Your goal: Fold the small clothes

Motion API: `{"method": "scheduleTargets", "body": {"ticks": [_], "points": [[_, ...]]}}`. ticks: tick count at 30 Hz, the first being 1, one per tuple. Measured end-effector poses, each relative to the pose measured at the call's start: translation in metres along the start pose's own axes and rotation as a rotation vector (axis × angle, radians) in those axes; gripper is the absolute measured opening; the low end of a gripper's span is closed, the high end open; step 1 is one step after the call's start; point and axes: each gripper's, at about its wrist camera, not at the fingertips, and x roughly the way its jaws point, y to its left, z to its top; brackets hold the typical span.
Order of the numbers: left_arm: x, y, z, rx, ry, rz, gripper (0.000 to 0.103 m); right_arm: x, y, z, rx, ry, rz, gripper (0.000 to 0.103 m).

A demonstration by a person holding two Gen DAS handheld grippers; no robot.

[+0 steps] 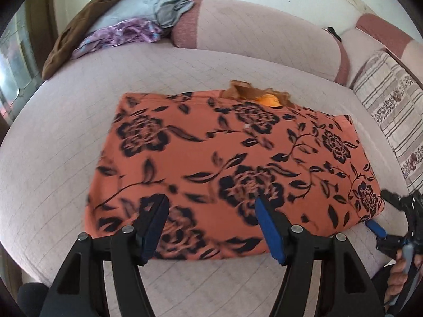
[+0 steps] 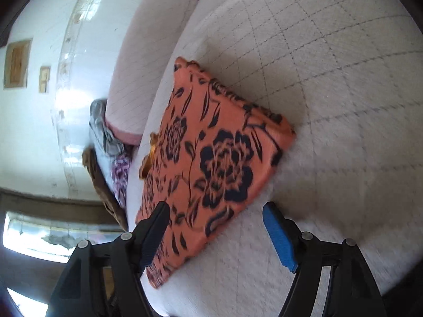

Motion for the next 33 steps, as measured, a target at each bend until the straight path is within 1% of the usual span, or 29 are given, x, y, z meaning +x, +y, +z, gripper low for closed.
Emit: {"method": "scheduleTargets", "body": {"ticks": [2, 3, 4, 5, 6, 7, 8, 9, 10, 12, 13, 14, 15, 16, 17, 18, 19, 20, 21, 23, 25, 26, 27, 28, 29, 30, 31, 33], "points": [[0.002, -0.006, 0.002, 0.003, 0.003, 0.001, 0.068, 0.005, 0.002, 0.011, 0.011, -0.028, -0.016, 0.074], [0.005, -0.008, 0.002, 0.002, 0.008, -0.003, 0.068, 0.007, 0.004, 0.015, 0.007, -0.038, -0.026, 0.069], [0.009, -0.009, 0.003, 0.001, 0.015, -0.002, 0.068, 0.011, 0.008, 0.02, -0.017, -0.047, -0.063, 0.041], [0.012, -0.01, 0.004, 0.001, 0.021, 0.0, 0.068, 0.014, 0.01, 0.023, -0.037, -0.044, -0.111, 0.017], [0.016, -0.011, 0.004, 0.001, 0.028, 0.001, 0.068, 0.018, 0.01, 0.026, -0.044, -0.036, -0.141, 0.015], [0.018, -0.01, 0.004, 0.002, 0.032, 0.001, 0.068, 0.021, 0.01, 0.027, -0.05, -0.026, -0.149, 0.012], [0.019, -0.01, 0.004, 0.002, 0.033, 0.005, 0.068, 0.02, 0.017, 0.025, -0.084, -0.033, -0.17, 0.01], [0.02, -0.008, 0.004, -0.001, 0.033, 0.009, 0.068, 0.016, 0.027, 0.022, -0.144, -0.051, -0.194, 0.01], [0.021, -0.007, 0.004, -0.003, 0.033, 0.008, 0.068, 0.008, 0.044, 0.015, -0.237, -0.087, -0.23, 0.01], [0.026, -0.006, 0.005, -0.004, 0.037, 0.012, 0.068, 0.004, 0.06, 0.008, -0.315, -0.113, -0.265, 0.01], [0.028, -0.006, 0.006, -0.005, 0.042, 0.015, 0.068, 0.009, 0.059, 0.008, -0.323, -0.098, -0.289, 0.014], [0.03, -0.006, 0.006, -0.007, 0.05, 0.013, 0.068, 0.014, 0.053, 0.012, -0.307, -0.075, -0.299, 0.016], [0.03, -0.006, 0.006, -0.008, 0.054, 0.01, 0.068, 0.023, 0.042, 0.016, -0.264, -0.041, -0.296, 0.02], [0.029, -0.005, 0.006, -0.007, 0.049, 0.01, 0.068, 0.027, 0.03, 0.019, -0.198, -0.013, -0.264, 0.028], [0.028, -0.005, 0.006, -0.004, 0.043, 0.013, 0.068, 0.024, 0.023, 0.019, -0.152, -0.025, -0.199, 0.042], [0.028, -0.006, 0.006, -0.001, 0.039, 0.018, 0.068, 0.018, 0.018, 0.019, -0.132, -0.032, -0.161, 0.056], [0.029, -0.006, 0.006, -0.001, 0.043, 0.019, 0.068, 0.014, 0.018, 0.018, -0.119, -0.038, -0.106, 0.077], [0.03, -0.006, 0.007, -0.002, 0.049, 0.016, 0.068, 0.011, 0.02, 0.018, -0.116, -0.048, -0.085, 0.083], [0.031, -0.007, 0.007, -0.003, 0.053, 0.015, 0.068, 0.009, 0.023, 0.018, -0.122, -0.059, -0.089, 0.083], [0.031, -0.009, 0.008, 0.0, 0.049, 0.015, 0.068, 0.012, 0.028, 0.021, -0.157, -0.043, -0.093, 0.083], [0.032, -0.011, 0.008, 0.006, 0.046, 0.014, 0.068, 0.018, 0.024, 0.025, -0.131, -0.037, -0.088, 0.081], [0.032, -0.013, 0.009, 0.008, 0.044, 0.011, 0.068, 0.02, 0.023, 0.029, -0.125, -0.038, -0.082, 0.078], [0.033, -0.014, 0.009, 0.012, 0.043, 0.009, 0.068, 0.021, 0.022, 0.031, -0.123, -0.044, -0.082, 0.072], [0.037, -0.016, 0.009, 0.022, 0.045, 0.016, 0.068, 0.021, 0.021, 0.034, -0.126, -0.053, -0.1, 0.054], [0.044, -0.018, 0.008, 0.036, 0.057, 0.034, 0.068, 0.024, 0.022, 0.035, -0.139, -0.047, -0.122, 0.026], [0.051, -0.019, 0.007, 0.05, 0.075, 0.055, 0.068, 0.026, 0.021, 0.037, -0.152, -0.034, -0.152, 0.017], [0.057, -0.022, 0.005, 0.076, 0.083, 0.074, 0.068, 0.03, 0.021, 0.037, -0.165, -0.027, -0.179, 0.014], [0.054, -0.027, 0.005, 0.115, 0.066, 0.1, 0.069, 0.03, 0.026, 0.034, -0.211, -0.035, -0.211, 0.013]]}}
